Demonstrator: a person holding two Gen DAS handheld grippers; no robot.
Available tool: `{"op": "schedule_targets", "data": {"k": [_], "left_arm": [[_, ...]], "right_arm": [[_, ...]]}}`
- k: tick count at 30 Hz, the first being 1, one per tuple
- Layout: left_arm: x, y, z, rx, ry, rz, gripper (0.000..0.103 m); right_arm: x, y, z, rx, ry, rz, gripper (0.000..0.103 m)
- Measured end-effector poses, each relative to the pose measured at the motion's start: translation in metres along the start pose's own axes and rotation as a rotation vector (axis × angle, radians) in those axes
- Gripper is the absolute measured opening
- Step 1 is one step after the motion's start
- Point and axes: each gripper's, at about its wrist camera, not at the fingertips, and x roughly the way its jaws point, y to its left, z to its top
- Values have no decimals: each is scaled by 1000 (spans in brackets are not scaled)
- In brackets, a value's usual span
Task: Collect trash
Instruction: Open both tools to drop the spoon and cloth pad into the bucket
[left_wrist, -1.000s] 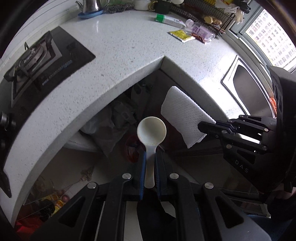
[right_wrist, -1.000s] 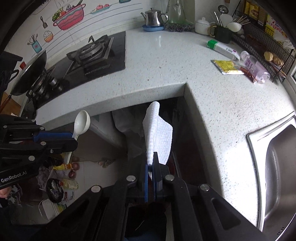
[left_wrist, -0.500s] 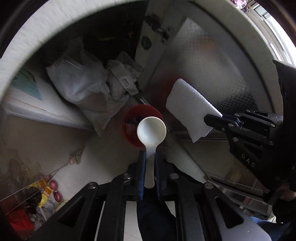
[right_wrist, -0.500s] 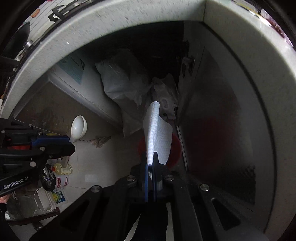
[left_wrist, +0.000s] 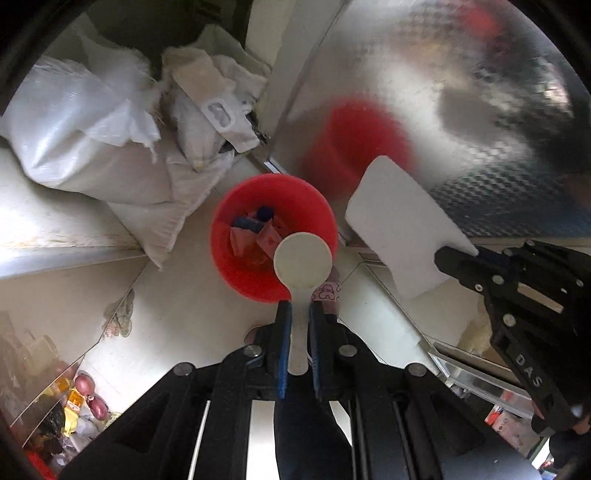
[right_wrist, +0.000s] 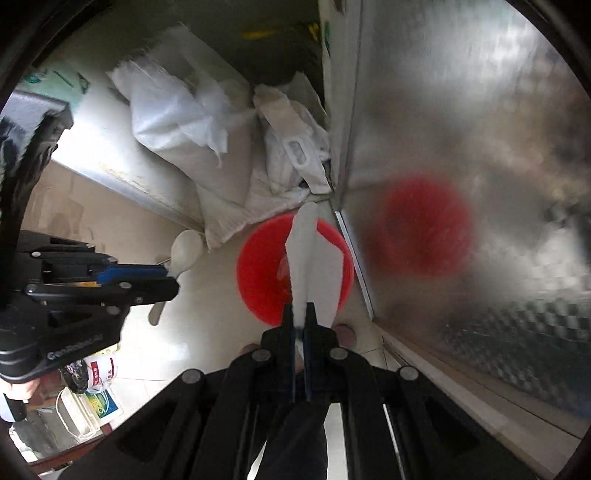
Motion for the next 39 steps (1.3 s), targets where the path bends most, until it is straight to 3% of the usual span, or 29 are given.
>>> {"op": "schedule_targets", "data": {"k": [4,7,13,18,22,25,28,32,39], "left_arm": [[13,-1,8,7,3,5,10],[15,3,10,8,6,-11,37],[14,9,10,21,8,41,49],[9,13,3,58,1,77,52],[2,22,-4,23,-34,97,66],[-3,29,-10,17,-66,101,84],[0,33,-13,28,-69,135,88],[0,38,-18,15,-74,160,103],[-2,45,-23,-10,-87,184,103]], "right_arm": [[10,-6,2,31,3,1,3],[6,-12,2,58,-3,9,3],[5,-11,2,63,1,12,3],[9,-5,4,53,4,16,3],[14,1,3,37,9,22,3],[19,5,2,20,9,39,3],[23,11,2,-8,6,45,3],[31,16,2,-30,10,51,3],[36,22,4,-63,9,59,3]]}}
